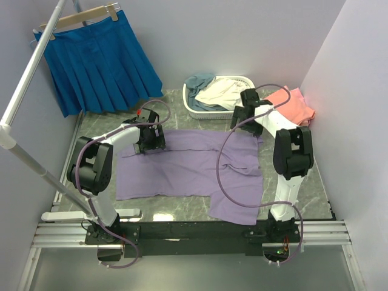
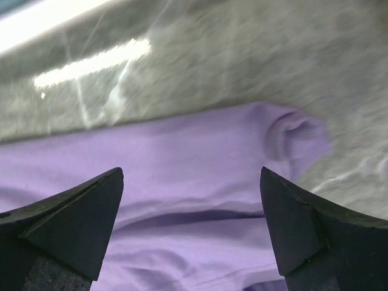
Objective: Fold and stack the t-shirts
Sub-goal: Fold the tshirt
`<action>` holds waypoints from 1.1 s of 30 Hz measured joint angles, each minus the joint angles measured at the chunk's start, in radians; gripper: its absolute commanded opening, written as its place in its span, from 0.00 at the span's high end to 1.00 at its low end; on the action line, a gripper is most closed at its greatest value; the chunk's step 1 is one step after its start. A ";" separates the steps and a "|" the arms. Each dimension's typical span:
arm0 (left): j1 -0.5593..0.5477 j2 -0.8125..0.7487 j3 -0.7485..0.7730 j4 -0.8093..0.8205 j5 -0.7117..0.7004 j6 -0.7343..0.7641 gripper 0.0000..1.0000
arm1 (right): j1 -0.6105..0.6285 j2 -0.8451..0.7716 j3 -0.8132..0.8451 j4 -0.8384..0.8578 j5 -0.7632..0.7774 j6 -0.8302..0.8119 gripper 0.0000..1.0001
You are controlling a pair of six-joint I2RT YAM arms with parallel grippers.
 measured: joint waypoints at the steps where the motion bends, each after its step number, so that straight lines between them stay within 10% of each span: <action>1: 0.000 0.000 0.000 0.000 0.000 0.000 0.09 | 0.011 0.000 -0.005 -0.001 -0.005 -0.002 0.00; 20: 0.000 0.000 0.000 0.002 0.011 0.003 0.09 | 0.007 0.043 -0.089 0.046 -0.164 0.013 0.00; 33: 0.000 0.000 0.000 0.001 0.010 0.004 0.08 | -0.056 0.266 0.283 -0.130 -0.177 0.044 0.09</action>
